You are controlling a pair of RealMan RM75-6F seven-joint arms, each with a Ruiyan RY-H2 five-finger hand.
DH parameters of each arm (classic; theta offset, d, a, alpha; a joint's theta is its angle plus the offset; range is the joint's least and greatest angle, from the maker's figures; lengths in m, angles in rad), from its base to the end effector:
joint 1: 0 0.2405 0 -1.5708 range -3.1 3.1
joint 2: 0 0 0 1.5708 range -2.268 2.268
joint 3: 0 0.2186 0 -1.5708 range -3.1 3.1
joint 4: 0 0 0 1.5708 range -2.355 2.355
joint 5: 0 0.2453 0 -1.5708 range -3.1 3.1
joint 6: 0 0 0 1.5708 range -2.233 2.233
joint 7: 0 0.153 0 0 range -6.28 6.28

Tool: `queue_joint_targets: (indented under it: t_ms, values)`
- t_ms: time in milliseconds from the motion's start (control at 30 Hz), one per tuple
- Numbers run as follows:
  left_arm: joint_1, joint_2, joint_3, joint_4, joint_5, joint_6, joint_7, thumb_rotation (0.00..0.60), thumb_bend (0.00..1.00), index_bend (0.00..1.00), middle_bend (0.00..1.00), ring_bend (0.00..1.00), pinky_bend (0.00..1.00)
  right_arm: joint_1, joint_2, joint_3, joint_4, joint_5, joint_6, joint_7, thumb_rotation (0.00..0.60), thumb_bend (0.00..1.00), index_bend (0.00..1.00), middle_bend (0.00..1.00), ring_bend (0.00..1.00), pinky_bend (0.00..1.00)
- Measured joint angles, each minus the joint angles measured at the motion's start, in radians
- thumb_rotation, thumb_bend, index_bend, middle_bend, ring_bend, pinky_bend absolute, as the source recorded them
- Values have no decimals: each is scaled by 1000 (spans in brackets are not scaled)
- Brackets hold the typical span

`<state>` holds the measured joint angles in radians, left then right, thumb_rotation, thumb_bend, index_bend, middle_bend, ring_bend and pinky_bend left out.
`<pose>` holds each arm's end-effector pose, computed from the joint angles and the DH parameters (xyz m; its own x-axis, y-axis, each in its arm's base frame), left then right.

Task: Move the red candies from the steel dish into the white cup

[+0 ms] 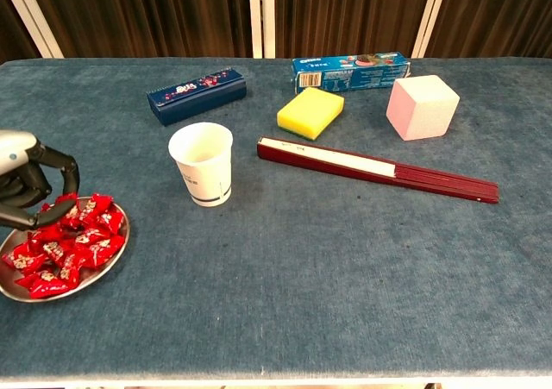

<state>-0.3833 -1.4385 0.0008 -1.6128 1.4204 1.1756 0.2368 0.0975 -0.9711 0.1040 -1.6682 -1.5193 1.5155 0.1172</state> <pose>-0.1938 0.2284 -0.0318 0.3892 0.2807 0.8773 0.9032 -0.3036 -0.3036 -0.2810 -0.2064 0.1595 0.3656 0.0887 0.9265 -0.9270 -0.0553 0.3710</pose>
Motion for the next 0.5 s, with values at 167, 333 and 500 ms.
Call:
queue_joint_targets:
  t_ms: [167, 333, 500]
  values:
    - [-37, 27, -65, -81, 43, 26, -26, 492, 390, 559, 926, 876, 825, -3, -1, -1, 2, -5, 7, 2, 600, 120, 0, 6, 0, 0]
    - [-111, 15, -129, -109, 39, -16, -22, 493, 390, 559, 926, 876, 825, -8, -1, -3, 6, -2, 10, 8, 600, 120, 0, 6, 0, 0]
    - [-190, -40, -178, -94, -21, -96, 16, 492, 388, 559, 926, 876, 825, -15, 0, -4, 15, 7, 12, 19, 600, 119, 0, 6, 0, 0]
